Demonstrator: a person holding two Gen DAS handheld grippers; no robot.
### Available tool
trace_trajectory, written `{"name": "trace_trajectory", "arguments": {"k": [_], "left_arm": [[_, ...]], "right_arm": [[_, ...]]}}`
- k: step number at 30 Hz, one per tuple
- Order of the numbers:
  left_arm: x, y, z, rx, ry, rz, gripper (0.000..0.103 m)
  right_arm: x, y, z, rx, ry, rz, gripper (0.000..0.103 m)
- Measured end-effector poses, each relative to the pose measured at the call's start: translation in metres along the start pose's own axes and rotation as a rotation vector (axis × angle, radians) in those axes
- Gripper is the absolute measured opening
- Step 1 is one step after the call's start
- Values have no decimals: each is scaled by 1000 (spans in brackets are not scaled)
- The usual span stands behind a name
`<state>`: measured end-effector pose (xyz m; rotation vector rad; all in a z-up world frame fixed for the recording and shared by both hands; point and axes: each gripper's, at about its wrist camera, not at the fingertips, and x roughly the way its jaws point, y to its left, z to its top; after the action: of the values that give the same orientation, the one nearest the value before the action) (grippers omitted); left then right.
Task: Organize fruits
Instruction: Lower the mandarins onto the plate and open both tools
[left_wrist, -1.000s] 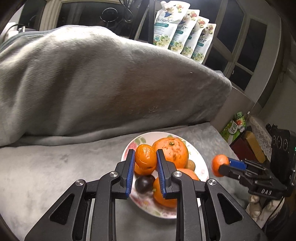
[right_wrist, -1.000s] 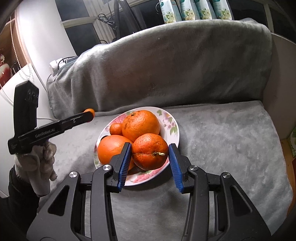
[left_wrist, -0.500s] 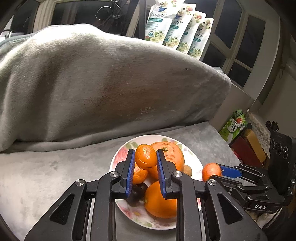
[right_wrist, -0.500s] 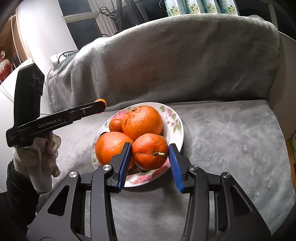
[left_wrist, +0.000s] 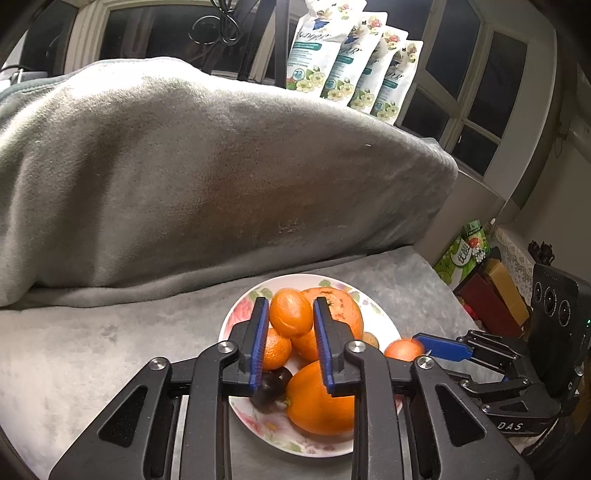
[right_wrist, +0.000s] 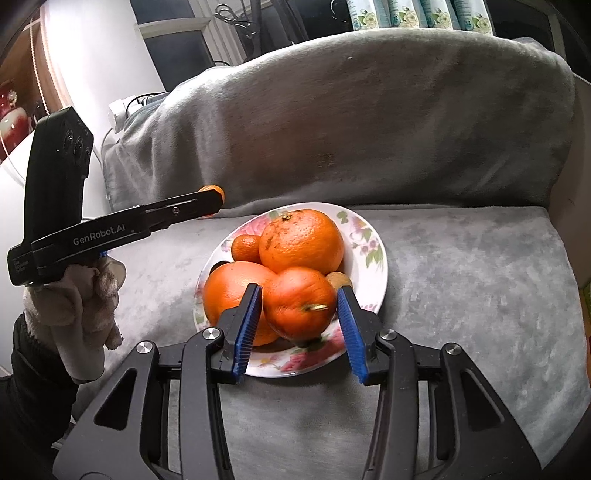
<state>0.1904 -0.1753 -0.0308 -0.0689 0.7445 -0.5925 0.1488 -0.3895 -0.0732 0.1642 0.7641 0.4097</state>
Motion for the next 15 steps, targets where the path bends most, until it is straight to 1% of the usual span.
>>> {"name": "trace_trajectory", "arguments": {"k": [1,2,4,5,7,9,11,12,13,15], "left_arm": [[-1,0,0,1,-2,0,29],[-1,-1,1,2,-3,-2,29],[-3,-3,1,6,-6,-2,30],[-3,-4,2,8,-8,-2,36],[-4,-6,2,12,-12,-4,44],[-6,-8,2,20,-15,-4,45],[-7,-10,2,26,-18,-1,57],[-9,-11,3,26,-23,0,60],[-9,-12,3,26,-25,1,63],[-11,-14,4,30,-29,3,64]], "right_arm": [[-1,0,1,-1,-3,-2,59],[-3,1,1,-4,-14,-1,62],[-5,2,3,-10,-22,6,62],[-6,3,4,-13,-24,9,62],[-7,5,5,-22,-28,10,62],[-9,8,4,-28,-33,12,63],[-11,9,3,-30,-39,10,65],[-12,8,4,-30,-40,9,65],[-14,8,3,-28,-43,8,66],[-16,7,3,-26,-46,1,70]]}}
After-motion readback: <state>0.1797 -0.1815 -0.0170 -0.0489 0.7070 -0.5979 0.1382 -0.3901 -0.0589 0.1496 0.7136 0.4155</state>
